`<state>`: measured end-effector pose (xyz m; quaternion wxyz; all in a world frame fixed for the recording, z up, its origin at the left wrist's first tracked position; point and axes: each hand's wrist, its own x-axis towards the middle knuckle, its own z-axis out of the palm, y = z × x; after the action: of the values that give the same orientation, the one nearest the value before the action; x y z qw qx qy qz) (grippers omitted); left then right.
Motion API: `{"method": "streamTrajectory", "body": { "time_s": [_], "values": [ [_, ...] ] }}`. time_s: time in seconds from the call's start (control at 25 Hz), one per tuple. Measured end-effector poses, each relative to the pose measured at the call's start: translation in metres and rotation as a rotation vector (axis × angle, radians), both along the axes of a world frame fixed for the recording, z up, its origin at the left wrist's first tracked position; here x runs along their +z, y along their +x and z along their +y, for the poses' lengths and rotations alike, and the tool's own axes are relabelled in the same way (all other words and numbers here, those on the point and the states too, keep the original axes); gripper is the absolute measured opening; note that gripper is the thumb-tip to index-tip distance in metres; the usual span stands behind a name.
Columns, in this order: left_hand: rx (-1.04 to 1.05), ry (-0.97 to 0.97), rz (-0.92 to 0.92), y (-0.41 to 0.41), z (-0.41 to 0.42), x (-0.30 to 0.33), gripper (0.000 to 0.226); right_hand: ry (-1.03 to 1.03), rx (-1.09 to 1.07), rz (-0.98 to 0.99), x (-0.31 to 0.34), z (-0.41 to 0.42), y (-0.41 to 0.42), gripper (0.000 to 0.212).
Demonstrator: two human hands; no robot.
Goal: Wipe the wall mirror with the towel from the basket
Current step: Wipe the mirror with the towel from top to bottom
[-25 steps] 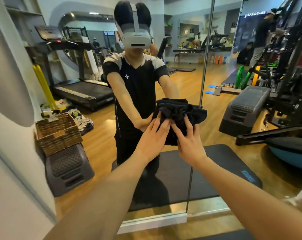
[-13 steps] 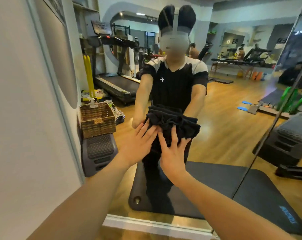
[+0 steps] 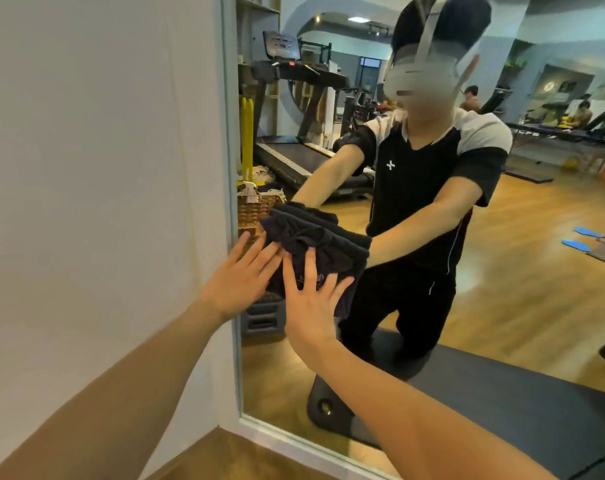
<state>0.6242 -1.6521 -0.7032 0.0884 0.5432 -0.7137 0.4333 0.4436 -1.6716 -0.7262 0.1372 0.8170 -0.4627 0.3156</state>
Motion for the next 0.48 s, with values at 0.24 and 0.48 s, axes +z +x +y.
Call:
{"method": "streamTrajectory", "body": {
  "time_s": [0.24, 0.48],
  "values": [
    [0.106, 0.085, -0.086, 0.074, 0.017, 0.008, 0.075, 0.028, 0.033, -0.033, -0.001, 0.009, 0.078, 0.092],
    [0.022, 0.032, 0.056, 0.067, 0.002, -0.033, 0.066, -0.030, 0.077, 0.038, -0.034, -0.003, 0.070, 0.078]
  ]
}}
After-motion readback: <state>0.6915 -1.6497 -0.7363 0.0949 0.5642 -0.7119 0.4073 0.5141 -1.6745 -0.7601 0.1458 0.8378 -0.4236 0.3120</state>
